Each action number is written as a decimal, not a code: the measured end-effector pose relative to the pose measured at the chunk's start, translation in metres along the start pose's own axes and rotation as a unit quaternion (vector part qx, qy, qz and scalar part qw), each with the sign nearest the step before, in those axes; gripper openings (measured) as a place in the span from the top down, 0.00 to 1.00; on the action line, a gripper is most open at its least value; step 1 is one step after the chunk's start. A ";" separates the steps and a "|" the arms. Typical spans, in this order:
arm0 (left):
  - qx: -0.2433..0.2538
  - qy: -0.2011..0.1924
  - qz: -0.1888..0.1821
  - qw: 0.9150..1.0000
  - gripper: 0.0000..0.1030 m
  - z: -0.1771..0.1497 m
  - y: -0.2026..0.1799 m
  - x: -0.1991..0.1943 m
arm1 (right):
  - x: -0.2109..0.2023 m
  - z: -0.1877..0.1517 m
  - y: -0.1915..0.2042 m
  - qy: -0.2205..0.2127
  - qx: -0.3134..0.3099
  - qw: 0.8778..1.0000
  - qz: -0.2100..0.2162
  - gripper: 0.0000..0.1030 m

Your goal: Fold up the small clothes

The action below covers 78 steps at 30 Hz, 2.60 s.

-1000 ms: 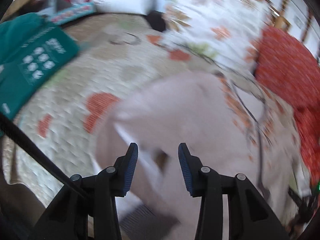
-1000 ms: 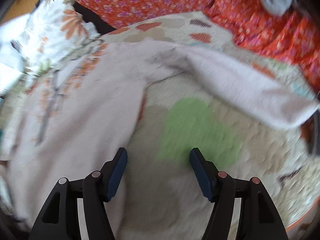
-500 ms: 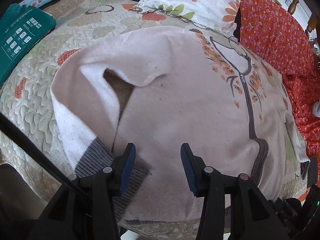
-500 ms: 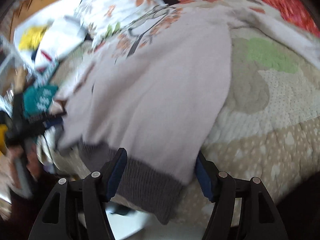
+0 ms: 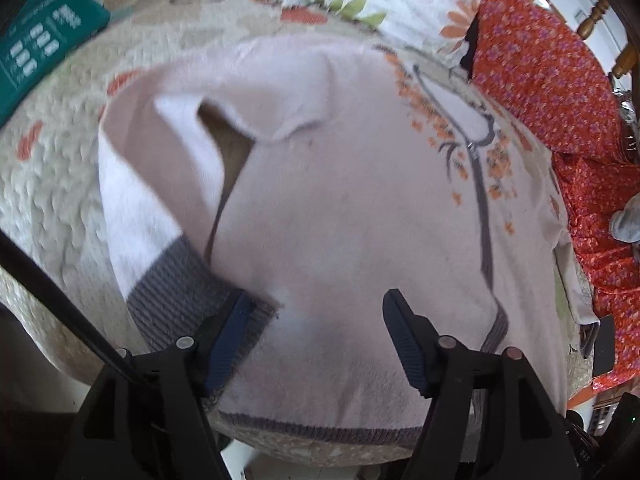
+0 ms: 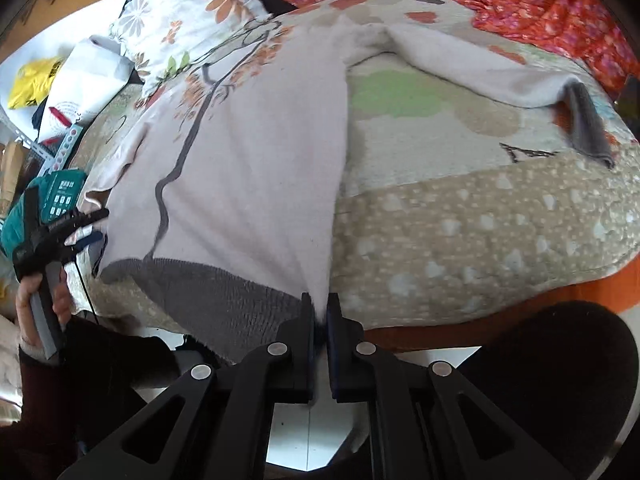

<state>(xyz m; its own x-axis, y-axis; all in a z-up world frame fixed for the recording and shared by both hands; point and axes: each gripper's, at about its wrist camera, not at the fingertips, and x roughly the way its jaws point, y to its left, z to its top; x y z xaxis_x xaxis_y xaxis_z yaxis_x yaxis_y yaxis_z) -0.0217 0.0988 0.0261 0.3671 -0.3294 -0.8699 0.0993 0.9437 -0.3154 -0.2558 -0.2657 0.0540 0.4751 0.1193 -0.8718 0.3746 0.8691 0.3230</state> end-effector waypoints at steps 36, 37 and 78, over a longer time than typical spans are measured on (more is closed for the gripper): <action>0.035 -0.030 -0.074 0.996 0.59 -0.043 0.009 -0.079 | -0.054 0.071 -0.050 -0.113 0.036 0.989 -0.089 0.45; 0.034 -0.042 -0.075 0.996 0.47 -0.037 0.005 -0.083 | -0.064 0.079 -0.064 -0.131 0.043 0.983 -0.119 0.44; 0.019 -0.020 -0.073 0.997 0.29 0.055 -0.063 0.036 | -0.062 0.135 -0.265 -0.125 0.259 0.938 -0.192 0.41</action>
<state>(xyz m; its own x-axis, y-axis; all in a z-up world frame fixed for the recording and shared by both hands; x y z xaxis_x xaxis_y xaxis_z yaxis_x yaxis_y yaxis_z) 0.0364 0.0291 0.0357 0.3822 -0.4623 -0.8001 0.1883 0.8866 -0.4224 -0.2770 -0.5688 0.0721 0.3732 -0.3278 -0.8679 0.8626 0.4669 0.1946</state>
